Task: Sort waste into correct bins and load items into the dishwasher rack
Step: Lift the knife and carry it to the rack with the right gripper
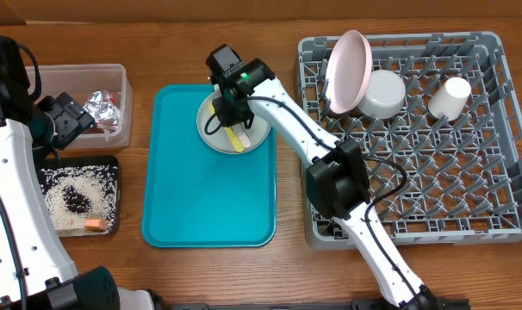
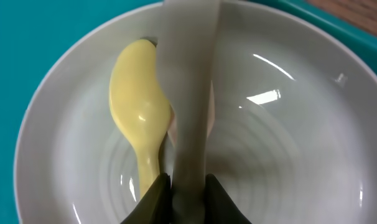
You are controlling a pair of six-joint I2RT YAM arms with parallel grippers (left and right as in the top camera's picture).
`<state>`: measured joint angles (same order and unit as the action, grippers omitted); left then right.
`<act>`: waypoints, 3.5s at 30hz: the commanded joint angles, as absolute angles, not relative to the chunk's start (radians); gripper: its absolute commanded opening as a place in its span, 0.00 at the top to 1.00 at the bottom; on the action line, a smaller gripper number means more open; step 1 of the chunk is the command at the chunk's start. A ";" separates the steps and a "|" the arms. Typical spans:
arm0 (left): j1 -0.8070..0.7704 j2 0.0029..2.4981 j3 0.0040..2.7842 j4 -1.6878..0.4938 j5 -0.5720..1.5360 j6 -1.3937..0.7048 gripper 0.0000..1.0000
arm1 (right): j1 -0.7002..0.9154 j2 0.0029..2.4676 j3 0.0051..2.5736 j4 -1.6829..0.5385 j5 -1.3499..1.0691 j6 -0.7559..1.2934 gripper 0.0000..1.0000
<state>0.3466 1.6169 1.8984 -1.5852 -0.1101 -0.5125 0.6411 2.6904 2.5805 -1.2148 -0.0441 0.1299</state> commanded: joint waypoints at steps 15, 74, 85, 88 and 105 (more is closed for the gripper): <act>0.347 1.615 1.893 -1.584 -0.131 -0.494 0.00 | 0.588 2.642 2.836 -1.398 0.020 0.185 0.96; 0.347 1.615 1.893 -1.584 -0.131 -0.494 0.00 | 0.586 2.697 2.481 -1.000 -0.016 0.735 0.87; 0.347 1.615 1.893 -1.584 -0.131 -0.494 0.00 | 0.543 2.682 2.529 -1.068 -0.039 0.686 0.96; 0.347 1.615 1.893 -1.584 -0.131 -0.494 0.00 | 0.538 2.653 2.555 -1.095 -0.047 0.672 0.96; 0.347 1.615 1.893 -1.584 -0.131 -0.494 0.00 | 0.410 2.352 2.601 -1.317 -0.116 0.279 0.96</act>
